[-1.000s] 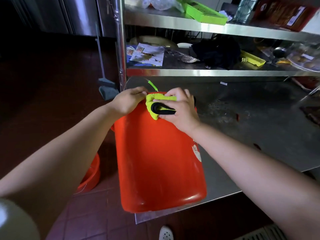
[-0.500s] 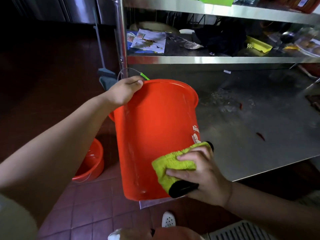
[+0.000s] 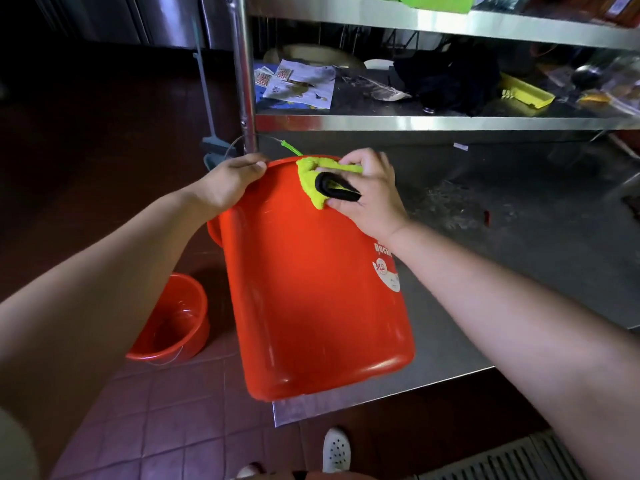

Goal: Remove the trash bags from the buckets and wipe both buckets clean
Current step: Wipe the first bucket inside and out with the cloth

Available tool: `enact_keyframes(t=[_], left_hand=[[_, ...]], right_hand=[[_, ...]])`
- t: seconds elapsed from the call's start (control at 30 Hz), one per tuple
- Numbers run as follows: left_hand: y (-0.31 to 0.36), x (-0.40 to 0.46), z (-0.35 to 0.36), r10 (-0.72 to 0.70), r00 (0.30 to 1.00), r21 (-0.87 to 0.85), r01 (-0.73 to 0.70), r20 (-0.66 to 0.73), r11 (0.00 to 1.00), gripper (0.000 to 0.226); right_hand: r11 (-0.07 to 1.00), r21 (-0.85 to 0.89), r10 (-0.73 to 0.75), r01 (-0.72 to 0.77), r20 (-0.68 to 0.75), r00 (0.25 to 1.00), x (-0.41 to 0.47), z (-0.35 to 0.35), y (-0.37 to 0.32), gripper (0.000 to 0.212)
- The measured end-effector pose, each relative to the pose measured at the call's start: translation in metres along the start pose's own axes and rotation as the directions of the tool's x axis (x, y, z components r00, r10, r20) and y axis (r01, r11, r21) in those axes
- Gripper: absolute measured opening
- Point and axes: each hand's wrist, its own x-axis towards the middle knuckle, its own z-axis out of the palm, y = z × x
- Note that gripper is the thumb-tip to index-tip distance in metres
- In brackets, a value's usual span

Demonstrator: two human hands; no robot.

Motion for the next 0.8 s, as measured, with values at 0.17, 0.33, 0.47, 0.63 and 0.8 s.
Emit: enact_keyframes(t=[0.17, 0.33, 0.47, 0.63, 0.8], left_hand=[[-0.004, -0.01, -0.001, -0.016, 0.995, 0.289, 0.043, -0.098, 0.956, 0.03], [0.026, -0.015, 0.022, 0.383, 0.908, 0.88, -0.037, -0.168, 0.474, 0.045], [0.047, 0.0, 0.044, 0.096, 0.987, 0.657, 0.013, -0.13, 0.754, 0.057], [0.039, 0.011, 0.042, 0.056, 0.98, 0.624, 0.079, -0.193, 0.778, 0.061], [0.028, 0.009, 0.031, -0.031, 0.979, 0.327, 0.098, -0.203, 0.94, 0.056]], right_hand=[[1.0, -0.003, -0.016, 0.016, -0.016, 1.0, -0.022, -0.002, -0.019, 0.041], [0.992, -0.004, -0.122, 0.122, 0.02, 0.992, -0.08, -0.019, -0.041, 0.039], [0.946, 0.053, -0.323, 0.319, 0.11, 0.94, -0.142, -0.026, -0.056, 0.043], [0.848, 0.105, -0.53, 0.52, 0.217, 0.82, -0.17, -0.033, -0.056, 0.045], [0.882, 0.022, -0.47, 0.47, 0.088, 0.878, -0.124, -0.02, -0.047, 0.04]])
